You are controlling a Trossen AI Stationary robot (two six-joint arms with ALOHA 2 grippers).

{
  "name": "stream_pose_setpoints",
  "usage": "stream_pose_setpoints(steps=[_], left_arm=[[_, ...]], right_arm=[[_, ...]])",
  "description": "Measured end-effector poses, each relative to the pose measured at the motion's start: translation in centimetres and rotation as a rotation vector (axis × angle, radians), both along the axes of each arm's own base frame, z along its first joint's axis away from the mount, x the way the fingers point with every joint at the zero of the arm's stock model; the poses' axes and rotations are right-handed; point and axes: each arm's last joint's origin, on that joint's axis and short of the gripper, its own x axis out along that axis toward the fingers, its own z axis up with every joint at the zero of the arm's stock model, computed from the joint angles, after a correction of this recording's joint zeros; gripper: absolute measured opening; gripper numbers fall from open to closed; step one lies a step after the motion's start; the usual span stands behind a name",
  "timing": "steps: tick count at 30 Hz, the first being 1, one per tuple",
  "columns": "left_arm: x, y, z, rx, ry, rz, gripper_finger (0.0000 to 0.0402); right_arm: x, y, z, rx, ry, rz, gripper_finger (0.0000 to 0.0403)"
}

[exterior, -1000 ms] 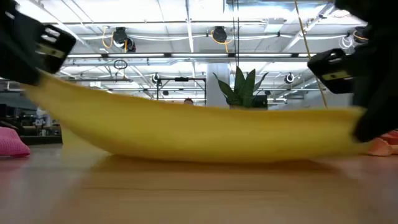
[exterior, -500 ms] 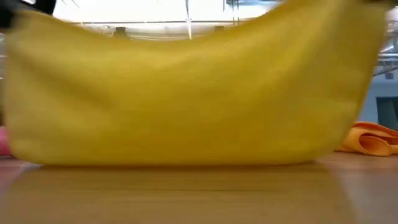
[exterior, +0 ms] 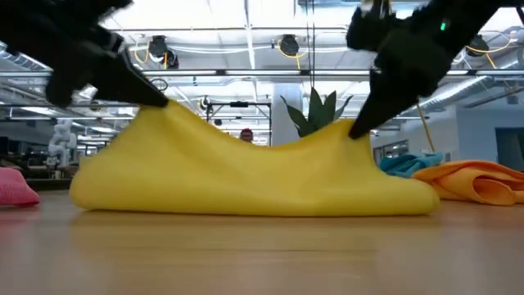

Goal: Fold microfiber towels
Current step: Fold the yellow microfiber cloth

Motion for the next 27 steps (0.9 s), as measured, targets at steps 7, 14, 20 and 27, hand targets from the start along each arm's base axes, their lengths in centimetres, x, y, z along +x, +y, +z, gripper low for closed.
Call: stream_pose_setpoints(steps=[7, 14, 20, 27], left_arm=[[1.3, 2.9, -0.1, -0.024, 0.022, 0.1, 0.001], [1.9, 4.0, -0.8, -0.114, 0.03, 0.142, 0.0005], [2.1, 4.1, -1.7, -0.11, 0.041, 0.177, 0.0016], [2.6, 4.7, -3.8, -0.082, 0.114, 0.214, 0.0011]], right_arm=[[-1.1, -2.8, -2.4, -0.021, 0.076, -0.098, 0.0], [-0.7, -4.2, -2.5, -0.031, 0.064, -0.13, 0.0], [-0.1, -5.5, -2.4, -0.038, 0.044, -0.149, 0.0], [-0.3, -6.8, -3.6, -0.034, 0.033, -0.19, 0.0009]])
